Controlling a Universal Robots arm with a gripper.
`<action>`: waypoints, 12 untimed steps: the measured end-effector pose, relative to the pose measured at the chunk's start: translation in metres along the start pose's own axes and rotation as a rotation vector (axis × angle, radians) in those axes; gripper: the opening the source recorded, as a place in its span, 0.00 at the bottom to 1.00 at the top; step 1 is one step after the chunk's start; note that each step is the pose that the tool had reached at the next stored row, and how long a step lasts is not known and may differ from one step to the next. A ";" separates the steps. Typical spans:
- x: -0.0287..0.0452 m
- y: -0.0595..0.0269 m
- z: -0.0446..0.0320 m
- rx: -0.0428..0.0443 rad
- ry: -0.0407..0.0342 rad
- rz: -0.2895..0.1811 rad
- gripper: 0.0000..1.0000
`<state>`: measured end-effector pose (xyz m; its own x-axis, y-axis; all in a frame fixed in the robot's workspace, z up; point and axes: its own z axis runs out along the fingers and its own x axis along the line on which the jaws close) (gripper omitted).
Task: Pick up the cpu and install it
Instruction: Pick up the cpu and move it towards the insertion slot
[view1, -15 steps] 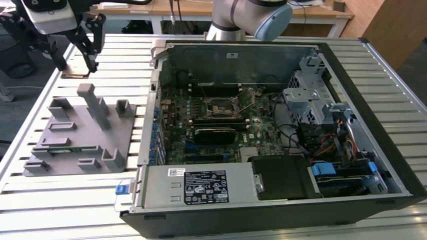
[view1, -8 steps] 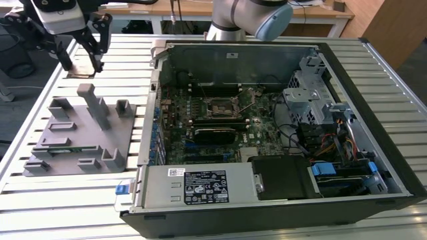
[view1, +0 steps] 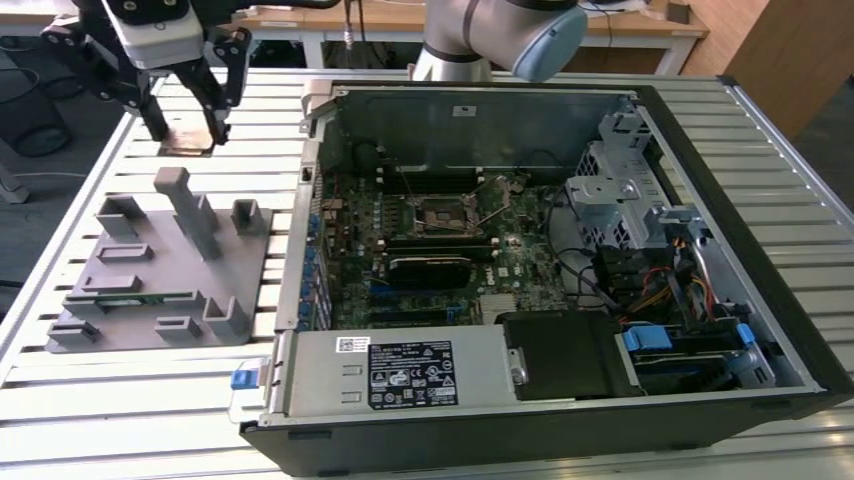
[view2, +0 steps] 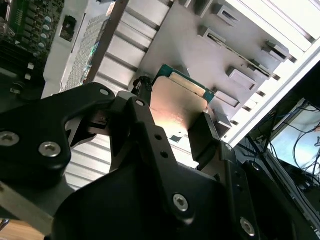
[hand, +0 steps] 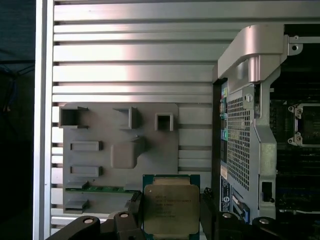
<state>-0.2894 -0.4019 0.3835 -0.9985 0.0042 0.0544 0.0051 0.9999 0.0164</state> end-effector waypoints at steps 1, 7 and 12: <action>-0.0072 0.0000 -0.0004 0.0000 0.0000 0.000 0.54; -0.0229 0.0001 -0.0013 0.0000 0.0000 0.000 0.54; -0.0320 0.0001 -0.0018 0.0000 0.0001 0.000 0.54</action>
<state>-0.2574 -0.4019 0.3835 -0.9985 0.0042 0.0545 0.0051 0.9999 0.0164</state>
